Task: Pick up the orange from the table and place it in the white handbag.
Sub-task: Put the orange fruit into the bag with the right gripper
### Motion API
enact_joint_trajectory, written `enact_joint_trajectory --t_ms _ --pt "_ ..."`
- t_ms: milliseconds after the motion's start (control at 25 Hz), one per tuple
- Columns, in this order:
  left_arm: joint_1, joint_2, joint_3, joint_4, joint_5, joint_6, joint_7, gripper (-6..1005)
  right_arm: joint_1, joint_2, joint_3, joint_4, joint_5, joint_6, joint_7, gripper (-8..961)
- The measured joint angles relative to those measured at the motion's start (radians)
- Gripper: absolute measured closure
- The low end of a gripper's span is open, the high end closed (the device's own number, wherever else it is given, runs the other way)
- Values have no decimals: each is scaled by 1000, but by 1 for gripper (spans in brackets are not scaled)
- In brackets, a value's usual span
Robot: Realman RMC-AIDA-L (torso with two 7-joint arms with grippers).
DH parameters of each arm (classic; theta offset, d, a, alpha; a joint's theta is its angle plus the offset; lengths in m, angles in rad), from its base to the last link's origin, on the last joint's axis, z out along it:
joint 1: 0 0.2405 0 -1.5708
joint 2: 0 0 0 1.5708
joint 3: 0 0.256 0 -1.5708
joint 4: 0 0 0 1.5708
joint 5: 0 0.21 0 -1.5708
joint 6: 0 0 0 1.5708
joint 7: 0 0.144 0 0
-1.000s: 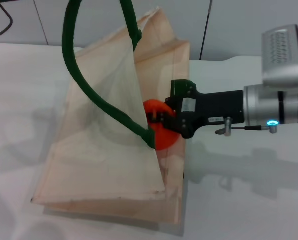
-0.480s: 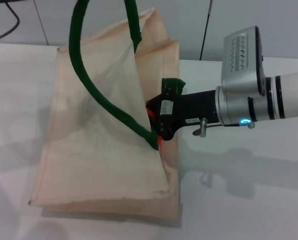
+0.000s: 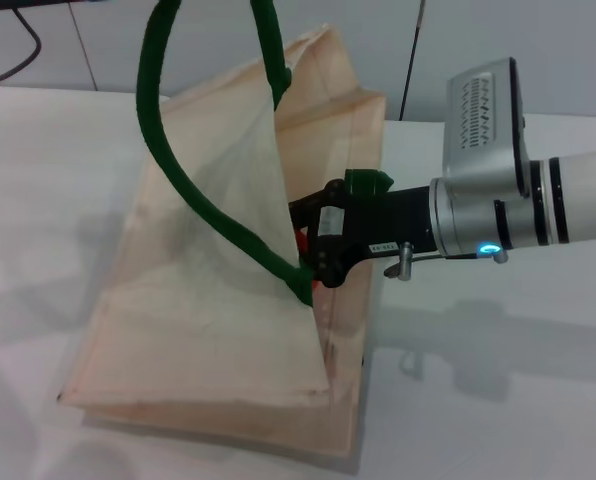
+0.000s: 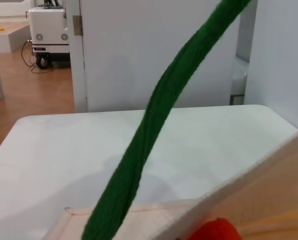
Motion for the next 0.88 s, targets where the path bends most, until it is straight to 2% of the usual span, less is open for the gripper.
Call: enact_joint_trajectory --t_ms 40,280,600,800,880 --pt "0 0 0 0 0 0 0 863 0 0 1 2 0 -3 0 822" --pt "1 0 0 0 -1 0 0 863 -8 1 13 3 11 -7 0 578" --pt "2 2 0 0 -1 0 0 863 -21 0 25 -3 15 -6 0 331" --pt "5 2 0 0 -3 -2 -1 862 -31 -1 34 -14 15 -8 -1 124" --pt "7 3 0 0 -3 -9 -2 862 -51 -4 51 -33 15 -3 -2 99"
